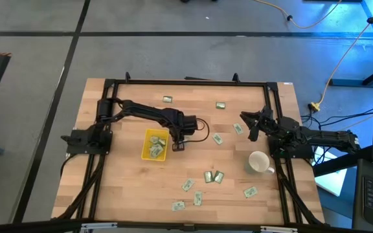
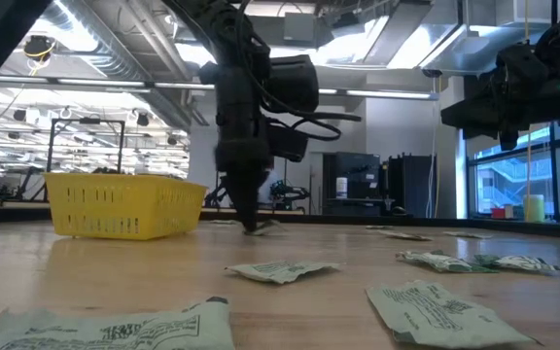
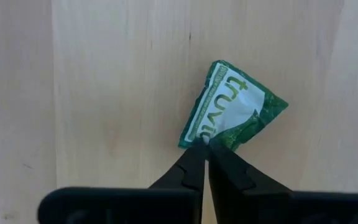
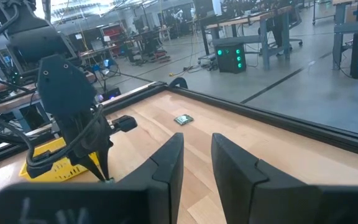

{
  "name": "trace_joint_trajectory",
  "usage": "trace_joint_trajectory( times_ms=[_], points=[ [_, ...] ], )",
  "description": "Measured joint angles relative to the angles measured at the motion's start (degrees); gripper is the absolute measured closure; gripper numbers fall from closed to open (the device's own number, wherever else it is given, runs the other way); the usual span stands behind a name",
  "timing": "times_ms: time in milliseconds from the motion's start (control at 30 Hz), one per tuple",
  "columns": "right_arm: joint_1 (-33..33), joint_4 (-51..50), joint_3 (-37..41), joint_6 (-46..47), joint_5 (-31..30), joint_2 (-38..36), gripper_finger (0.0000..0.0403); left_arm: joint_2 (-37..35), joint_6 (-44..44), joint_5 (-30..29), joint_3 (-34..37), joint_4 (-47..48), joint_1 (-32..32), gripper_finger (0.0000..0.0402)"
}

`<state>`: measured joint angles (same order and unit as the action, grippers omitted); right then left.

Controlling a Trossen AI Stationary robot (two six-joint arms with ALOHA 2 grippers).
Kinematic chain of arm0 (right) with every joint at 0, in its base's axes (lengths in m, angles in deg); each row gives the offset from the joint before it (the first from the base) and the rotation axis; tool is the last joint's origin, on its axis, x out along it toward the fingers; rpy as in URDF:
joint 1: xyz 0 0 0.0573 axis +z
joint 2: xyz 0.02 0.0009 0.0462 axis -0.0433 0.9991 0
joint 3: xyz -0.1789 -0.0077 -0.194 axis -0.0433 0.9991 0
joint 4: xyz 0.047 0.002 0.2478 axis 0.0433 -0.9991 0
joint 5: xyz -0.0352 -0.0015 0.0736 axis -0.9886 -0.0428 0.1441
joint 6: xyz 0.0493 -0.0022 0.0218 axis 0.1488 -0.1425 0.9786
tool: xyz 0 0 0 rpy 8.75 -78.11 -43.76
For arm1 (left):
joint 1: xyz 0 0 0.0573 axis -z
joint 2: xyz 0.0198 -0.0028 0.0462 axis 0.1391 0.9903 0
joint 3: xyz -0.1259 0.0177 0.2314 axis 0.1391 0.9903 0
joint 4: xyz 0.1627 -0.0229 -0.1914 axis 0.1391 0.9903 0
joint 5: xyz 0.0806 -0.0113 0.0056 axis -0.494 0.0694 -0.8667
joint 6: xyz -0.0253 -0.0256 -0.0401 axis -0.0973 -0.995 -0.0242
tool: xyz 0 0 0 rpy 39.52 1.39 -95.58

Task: Pick and place Stevia / Truvia into bins
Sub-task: Put the green packet into the yellow bin

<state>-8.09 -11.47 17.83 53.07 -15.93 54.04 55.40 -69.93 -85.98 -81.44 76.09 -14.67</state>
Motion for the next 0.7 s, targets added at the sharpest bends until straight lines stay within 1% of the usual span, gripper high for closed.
trace_joint_trajectory(
  times_ms=[67,167,233,400,533,700],
  points=[
    [0.0,0.0,0.0,0.0,0.0,0.0,0.0316,-1.8,-0.1,0.4,0.4,2.3,-0.3,0.0396],
    [0.0,0.0,0.0,0.0,0.0,0.0,0.0316,-6.7,-0.3,0.5,0.0,2.7,-1.0,0.0399],
    [0.0,0.0,0.0,0.0,0.0,0.0,0.0316,-9.7,-0.8,0.4,0.1,4.6,-1.3,0.0398],
    [0.0,0.0,0.0,0.1,0.0,0.0,0.0316,-17.2,-4.3,0.2,0.1,9.2,-1.5,0.0399],
    [0.0,0.0,0.0,0.1,0.0,0.0,0.0316,-20.9,-7.1,-0.2,0.5,14.6,-1.6,0.0397],
    [0.0,0.0,0.0,0.1,0.1,0.0,0.0316,-23.6,-8.0,0.0,4.9,15.1,-1.1,0.0399]
  ],
)
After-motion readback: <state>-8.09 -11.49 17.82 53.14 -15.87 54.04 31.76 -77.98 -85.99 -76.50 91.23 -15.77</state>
